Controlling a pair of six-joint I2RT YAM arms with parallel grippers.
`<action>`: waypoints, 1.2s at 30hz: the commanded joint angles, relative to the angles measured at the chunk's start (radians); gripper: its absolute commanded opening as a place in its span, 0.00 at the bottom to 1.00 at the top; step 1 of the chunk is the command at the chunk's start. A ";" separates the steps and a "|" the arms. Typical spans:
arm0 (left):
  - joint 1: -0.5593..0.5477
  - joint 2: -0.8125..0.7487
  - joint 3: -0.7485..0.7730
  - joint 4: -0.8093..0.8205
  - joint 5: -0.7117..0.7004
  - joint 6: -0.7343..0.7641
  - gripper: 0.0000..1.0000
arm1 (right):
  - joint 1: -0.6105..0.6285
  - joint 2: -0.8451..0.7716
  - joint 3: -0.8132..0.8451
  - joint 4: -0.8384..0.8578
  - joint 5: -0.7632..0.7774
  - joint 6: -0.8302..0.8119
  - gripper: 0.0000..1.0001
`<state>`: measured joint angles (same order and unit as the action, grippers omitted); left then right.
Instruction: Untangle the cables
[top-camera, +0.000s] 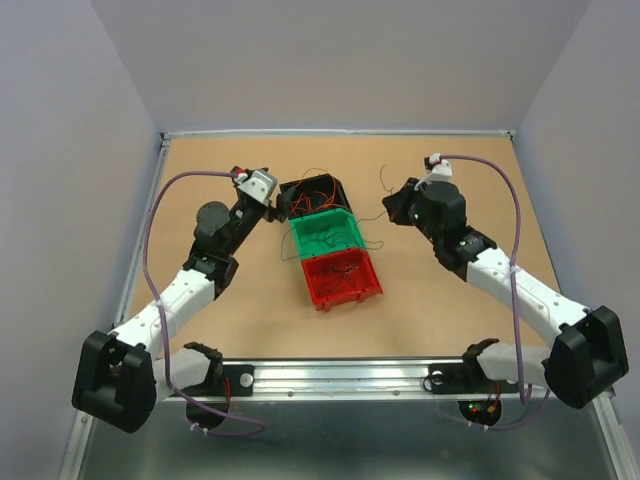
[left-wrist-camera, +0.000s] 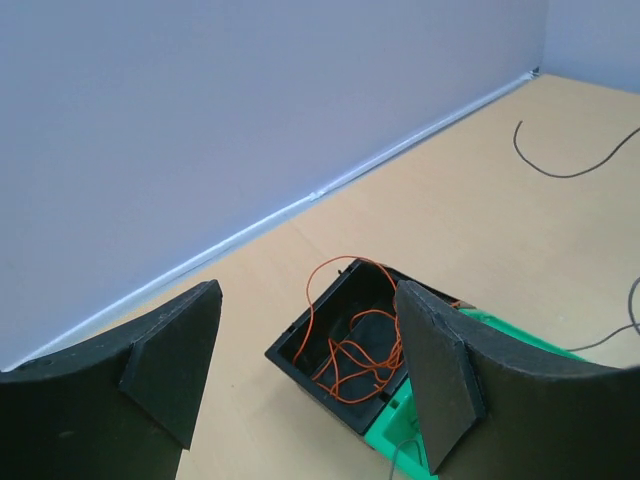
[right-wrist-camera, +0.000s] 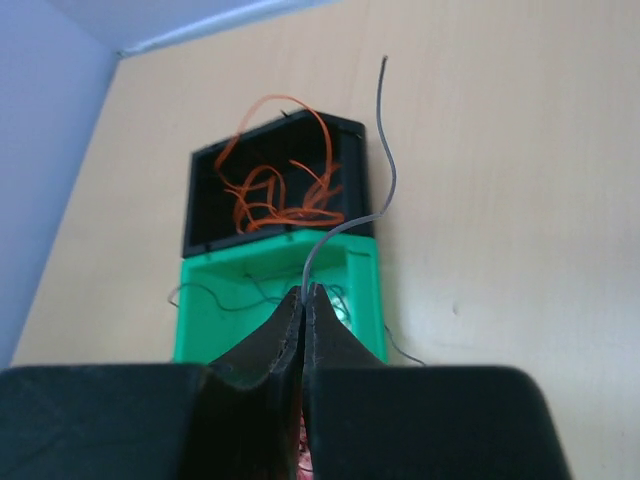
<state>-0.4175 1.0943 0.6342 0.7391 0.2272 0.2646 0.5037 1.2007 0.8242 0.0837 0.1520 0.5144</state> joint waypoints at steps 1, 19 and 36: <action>0.069 0.025 0.012 0.105 0.095 -0.123 0.81 | -0.002 0.029 0.257 0.008 -0.101 -0.050 0.01; 0.266 0.110 0.021 0.186 0.189 -0.286 0.81 | 0.119 0.387 0.747 -0.125 -0.113 0.018 0.01; 0.279 0.131 0.018 0.206 0.202 -0.280 0.80 | 0.257 0.685 0.357 0.031 0.112 -0.157 0.01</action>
<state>-0.1421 1.2270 0.6342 0.8799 0.4118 -0.0196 0.6540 1.7836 1.1599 0.0711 0.1680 0.4587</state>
